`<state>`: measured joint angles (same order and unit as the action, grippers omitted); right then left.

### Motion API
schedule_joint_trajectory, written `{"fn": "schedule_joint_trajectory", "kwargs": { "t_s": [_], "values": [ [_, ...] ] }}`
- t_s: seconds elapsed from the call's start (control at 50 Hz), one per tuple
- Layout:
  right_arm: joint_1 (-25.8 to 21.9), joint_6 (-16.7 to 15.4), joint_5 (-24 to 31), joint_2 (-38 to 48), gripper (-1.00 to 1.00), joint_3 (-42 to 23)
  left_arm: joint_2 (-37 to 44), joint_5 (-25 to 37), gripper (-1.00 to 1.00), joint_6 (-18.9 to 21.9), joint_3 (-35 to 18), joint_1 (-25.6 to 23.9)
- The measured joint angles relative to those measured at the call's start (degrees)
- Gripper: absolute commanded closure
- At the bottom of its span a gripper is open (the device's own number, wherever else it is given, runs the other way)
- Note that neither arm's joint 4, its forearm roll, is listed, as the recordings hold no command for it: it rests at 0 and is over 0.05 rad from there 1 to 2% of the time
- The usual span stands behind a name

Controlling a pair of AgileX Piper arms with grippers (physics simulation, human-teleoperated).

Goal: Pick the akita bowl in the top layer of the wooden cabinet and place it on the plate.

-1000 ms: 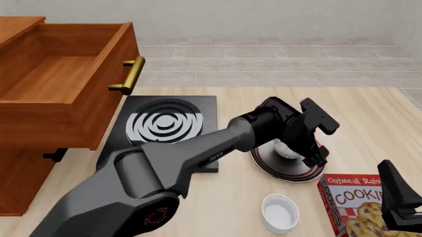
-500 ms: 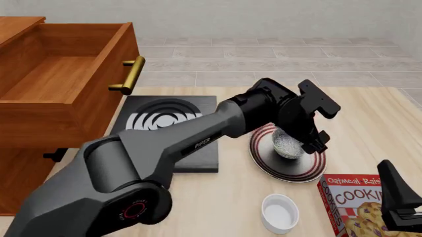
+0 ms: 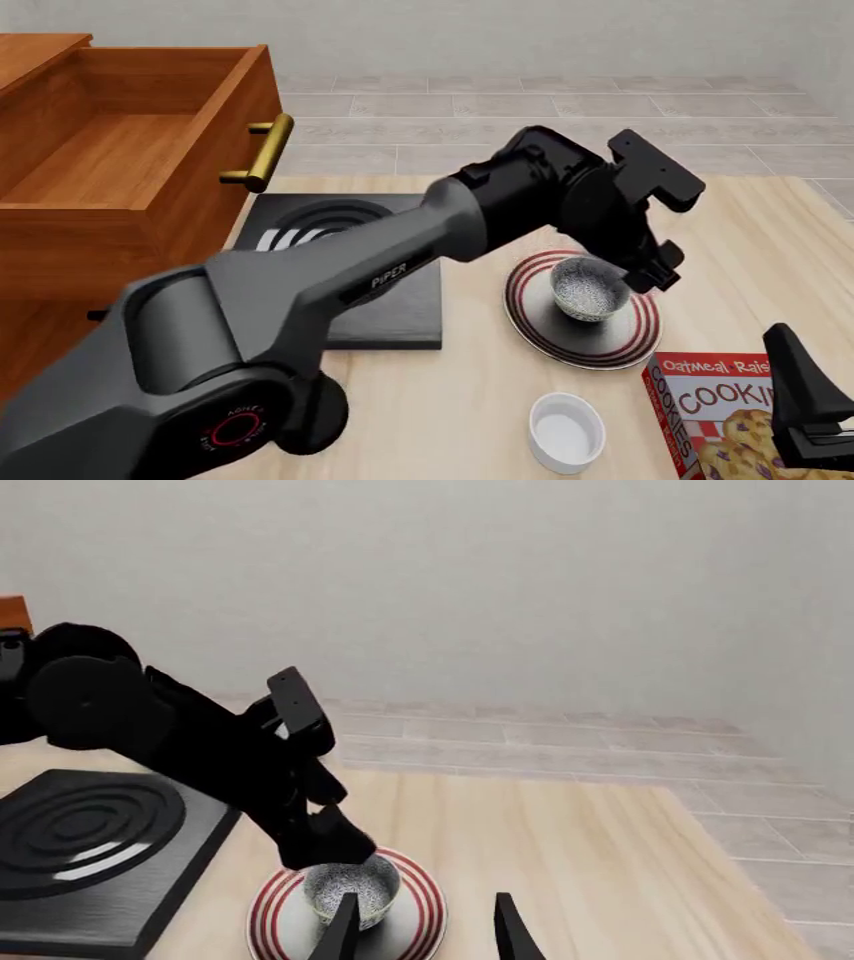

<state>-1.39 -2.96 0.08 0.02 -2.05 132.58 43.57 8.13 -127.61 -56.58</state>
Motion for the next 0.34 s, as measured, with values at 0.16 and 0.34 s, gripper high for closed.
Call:
{"fn": "schedule_joint_trajectory", "kwargs": {
  "t_s": [0.16, 0.34],
  "values": [
    [-0.1, -0.1, 0.0, 0.0, -1.00, 0.0, -1.1, 0.6, -1.00, -1.8, -0.3, -0.7],
    [-0.1, -0.2, -0.1, 0.0, -1.00, 0.0, -2.2, 0.9, -1.00, -3.8, -0.4, -1.4]
  ]
}}
